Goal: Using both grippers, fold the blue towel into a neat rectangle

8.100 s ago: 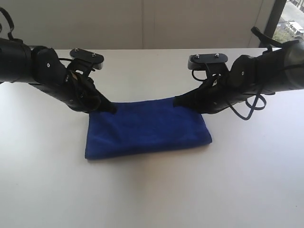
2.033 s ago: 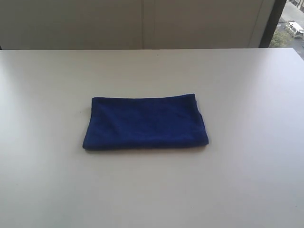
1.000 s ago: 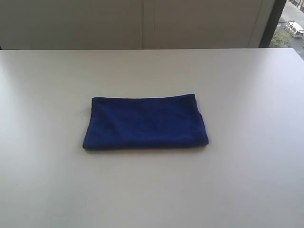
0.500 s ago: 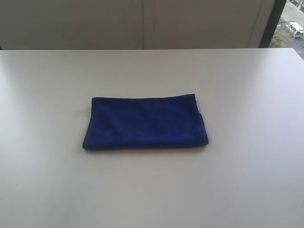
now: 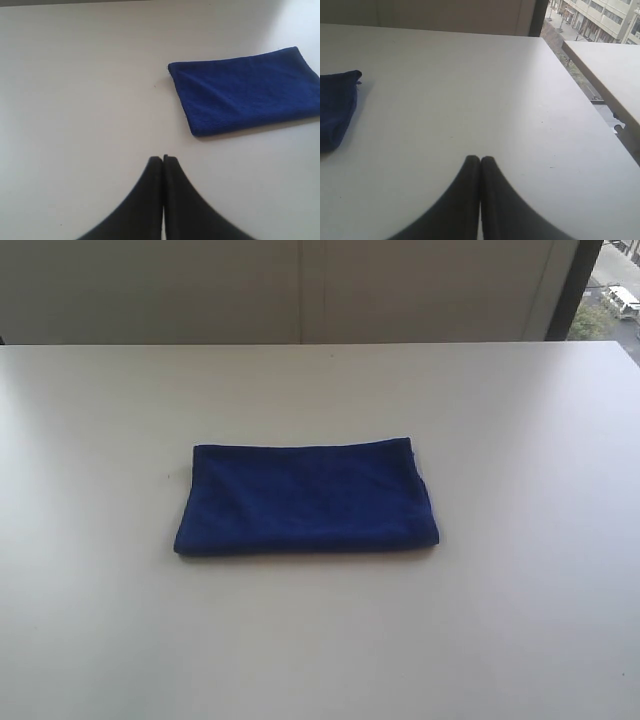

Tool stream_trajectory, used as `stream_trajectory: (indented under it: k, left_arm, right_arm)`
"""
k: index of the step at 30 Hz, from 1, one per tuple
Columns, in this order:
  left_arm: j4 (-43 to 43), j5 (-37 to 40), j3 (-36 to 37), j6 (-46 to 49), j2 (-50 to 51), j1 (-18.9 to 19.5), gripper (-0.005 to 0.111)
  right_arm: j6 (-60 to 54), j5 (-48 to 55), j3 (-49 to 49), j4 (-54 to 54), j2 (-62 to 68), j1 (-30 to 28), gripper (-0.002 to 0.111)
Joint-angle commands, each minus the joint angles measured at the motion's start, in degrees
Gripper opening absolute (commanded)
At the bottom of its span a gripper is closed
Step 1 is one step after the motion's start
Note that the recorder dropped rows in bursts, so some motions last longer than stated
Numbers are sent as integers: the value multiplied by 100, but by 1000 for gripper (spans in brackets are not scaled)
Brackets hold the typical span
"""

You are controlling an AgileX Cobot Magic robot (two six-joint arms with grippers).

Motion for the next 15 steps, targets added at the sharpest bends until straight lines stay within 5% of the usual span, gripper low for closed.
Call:
stream_trajectory:
  k: [1, 15]
  left_arm:
    - [-13, 17, 28, 4, -25, 24, 0]
    - [69, 17, 28, 105, -164, 24, 0]
  right_arm:
    - [-1, -93, 32, 0, -30, -41, 0]
    - [-1, -93, 32, 0, -30, -41, 0]
